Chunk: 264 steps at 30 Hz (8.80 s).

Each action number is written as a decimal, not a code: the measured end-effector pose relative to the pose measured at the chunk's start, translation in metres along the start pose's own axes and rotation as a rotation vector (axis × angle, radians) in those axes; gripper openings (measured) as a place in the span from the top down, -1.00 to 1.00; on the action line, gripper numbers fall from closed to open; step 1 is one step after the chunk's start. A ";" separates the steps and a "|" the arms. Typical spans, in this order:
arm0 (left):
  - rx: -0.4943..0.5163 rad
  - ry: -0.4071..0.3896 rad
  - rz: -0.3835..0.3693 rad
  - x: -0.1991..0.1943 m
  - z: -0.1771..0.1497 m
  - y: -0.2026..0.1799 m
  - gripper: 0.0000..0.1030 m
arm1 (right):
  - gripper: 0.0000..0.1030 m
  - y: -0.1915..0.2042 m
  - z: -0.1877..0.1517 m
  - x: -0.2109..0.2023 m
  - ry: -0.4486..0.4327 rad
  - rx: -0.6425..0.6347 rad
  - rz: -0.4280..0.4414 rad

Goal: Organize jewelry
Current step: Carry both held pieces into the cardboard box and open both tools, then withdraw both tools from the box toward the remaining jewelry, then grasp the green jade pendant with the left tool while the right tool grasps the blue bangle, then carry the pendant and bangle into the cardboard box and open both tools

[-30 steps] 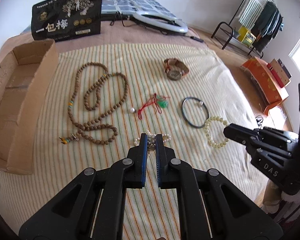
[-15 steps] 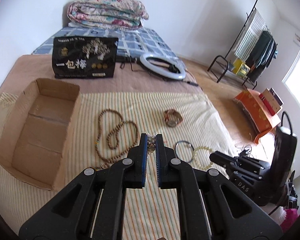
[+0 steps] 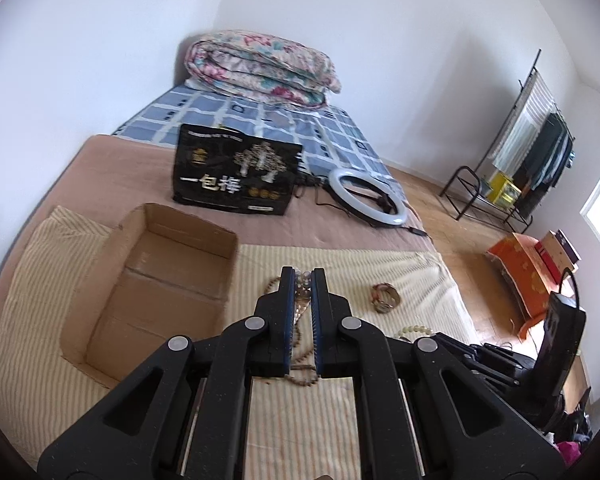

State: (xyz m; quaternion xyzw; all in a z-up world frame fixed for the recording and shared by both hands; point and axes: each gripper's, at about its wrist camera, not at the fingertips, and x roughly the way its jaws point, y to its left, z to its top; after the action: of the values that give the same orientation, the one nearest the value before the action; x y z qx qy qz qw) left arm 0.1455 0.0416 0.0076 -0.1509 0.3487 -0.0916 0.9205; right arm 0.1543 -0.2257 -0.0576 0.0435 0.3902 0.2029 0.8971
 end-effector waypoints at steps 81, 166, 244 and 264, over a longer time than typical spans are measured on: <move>0.009 0.063 0.158 0.034 -0.024 0.046 0.13 | -0.99 0.029 0.022 0.018 -0.159 -0.060 -0.105; 0.478 0.413 -0.075 0.253 -0.130 -0.129 0.66 | -0.68 -0.117 -0.077 0.105 0.211 -0.186 -0.203; 0.136 -0.023 0.073 0.012 0.002 0.071 0.66 | -0.43 0.077 0.040 0.051 -0.074 -0.223 0.000; 0.094 0.057 0.149 0.014 -0.023 0.133 0.66 | -0.43 0.145 0.041 0.129 -0.001 -0.267 0.085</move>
State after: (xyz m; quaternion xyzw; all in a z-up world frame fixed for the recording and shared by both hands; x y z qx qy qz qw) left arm 0.1489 0.1570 -0.0631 -0.0787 0.3805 -0.0436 0.9204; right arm 0.2152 -0.0389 -0.0833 -0.0598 0.3570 0.2910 0.8856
